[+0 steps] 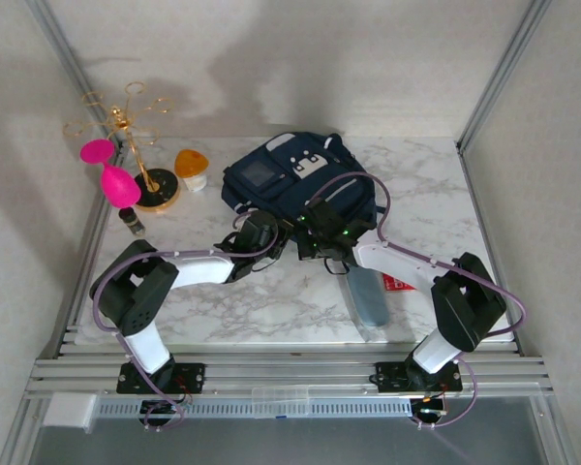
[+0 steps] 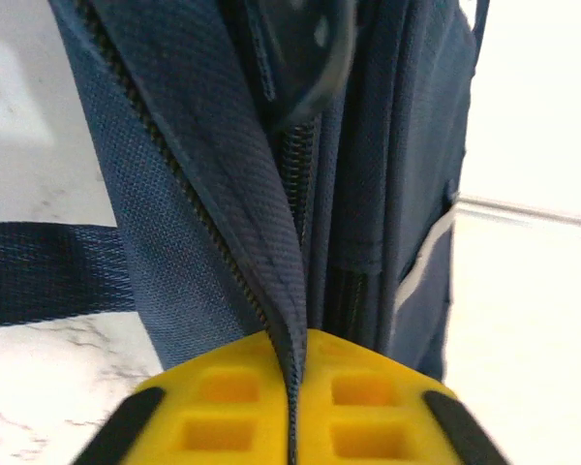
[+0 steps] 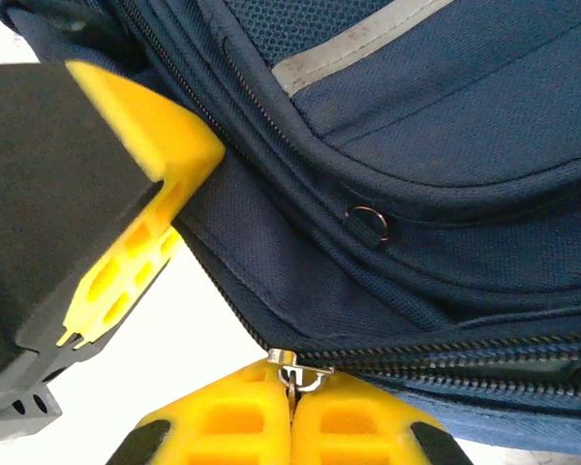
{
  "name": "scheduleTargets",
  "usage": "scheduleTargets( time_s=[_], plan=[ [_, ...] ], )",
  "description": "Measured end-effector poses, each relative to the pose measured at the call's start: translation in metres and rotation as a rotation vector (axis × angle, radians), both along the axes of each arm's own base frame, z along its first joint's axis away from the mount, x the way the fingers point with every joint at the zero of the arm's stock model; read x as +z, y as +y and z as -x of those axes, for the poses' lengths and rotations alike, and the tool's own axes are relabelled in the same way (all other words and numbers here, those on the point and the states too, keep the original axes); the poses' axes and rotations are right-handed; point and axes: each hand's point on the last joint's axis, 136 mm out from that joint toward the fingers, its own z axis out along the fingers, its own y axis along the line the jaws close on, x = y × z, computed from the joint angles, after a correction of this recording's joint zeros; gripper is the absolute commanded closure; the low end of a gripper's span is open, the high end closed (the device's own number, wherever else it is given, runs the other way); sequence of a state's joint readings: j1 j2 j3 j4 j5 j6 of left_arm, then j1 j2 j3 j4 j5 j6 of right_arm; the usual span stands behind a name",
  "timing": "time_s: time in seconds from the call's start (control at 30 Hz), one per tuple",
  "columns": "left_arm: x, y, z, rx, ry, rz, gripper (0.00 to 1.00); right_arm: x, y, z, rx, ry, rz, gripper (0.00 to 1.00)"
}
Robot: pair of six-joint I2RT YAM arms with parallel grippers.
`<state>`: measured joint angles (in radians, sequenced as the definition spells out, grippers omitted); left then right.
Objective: Pack the student bag
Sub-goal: Zip the student bag at the center of the table.
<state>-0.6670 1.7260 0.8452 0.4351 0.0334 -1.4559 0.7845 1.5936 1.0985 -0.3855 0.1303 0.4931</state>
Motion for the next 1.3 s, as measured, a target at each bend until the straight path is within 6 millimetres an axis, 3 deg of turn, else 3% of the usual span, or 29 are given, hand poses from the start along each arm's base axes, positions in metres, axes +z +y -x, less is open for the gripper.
scheduleTargets(
  time_s=[0.13, 0.3, 0.37, 0.4, 0.47, 0.5, 0.63, 0.77, 0.9, 1.0, 1.17, 1.2, 1.3],
  plan=[
    [0.000, 0.017, -0.008, -0.017, -0.008, -0.044, 1.00, 0.002, -0.009, -0.001, -0.036, -0.013, 0.010, 1.00],
    [0.000, 0.060, -0.034, -0.042, -0.005, -0.120, 1.00, 0.004, -0.042, -0.008, -0.118, -0.018, 0.005, 1.00],
    [0.005, 0.070, -0.043, -0.061, -0.016, -0.141, 1.00, 0.006, -0.046, -0.013, -0.136, -0.025, 0.008, 1.00],
    [0.007, 0.073, -0.046, -0.069, -0.020, -0.145, 0.96, 0.008, -0.043, -0.014, -0.132, -0.031, 0.009, 1.00],
    [0.006, 0.079, -0.049, -0.077, -0.022, -0.161, 0.59, 0.013, -0.029, -0.014, -0.107, -0.041, 0.012, 1.00],
    [0.006, 0.083, -0.050, -0.073, -0.023, -0.166, 0.52, 0.014, -0.022, -0.013, -0.093, -0.042, 0.009, 1.00],
    [0.013, 0.088, -0.040, -0.054, -0.033, -0.151, 0.36, 0.012, -0.004, -0.007, -0.048, -0.031, -0.004, 1.00],
    [0.028, 0.061, -0.004, -0.069, -0.031, -0.065, 0.33, 0.011, 0.000, -0.006, -0.039, -0.022, -0.021, 1.00],
    [0.029, 0.025, 0.020, -0.080, 0.005, 0.039, 0.36, 0.009, 0.002, -0.006, -0.035, -0.020, -0.020, 1.00],
    [0.023, 0.016, 0.019, -0.033, 0.037, 0.089, 0.44, 0.007, 0.002, -0.005, -0.033, -0.022, -0.017, 1.00],
    [-0.007, 0.015, 0.009, 0.052, 0.126, 0.093, 0.95, 0.006, 0.003, -0.009, -0.036, -0.040, -0.006, 1.00],
    [-0.009, 0.016, 0.009, 0.065, 0.132, 0.090, 1.00, 0.005, 0.003, -0.010, -0.039, -0.044, -0.002, 1.00],
    [-0.007, 0.018, 0.008, 0.074, 0.123, 0.071, 1.00, 0.005, 0.000, -0.012, -0.047, -0.062, 0.018, 1.00]
  ],
)
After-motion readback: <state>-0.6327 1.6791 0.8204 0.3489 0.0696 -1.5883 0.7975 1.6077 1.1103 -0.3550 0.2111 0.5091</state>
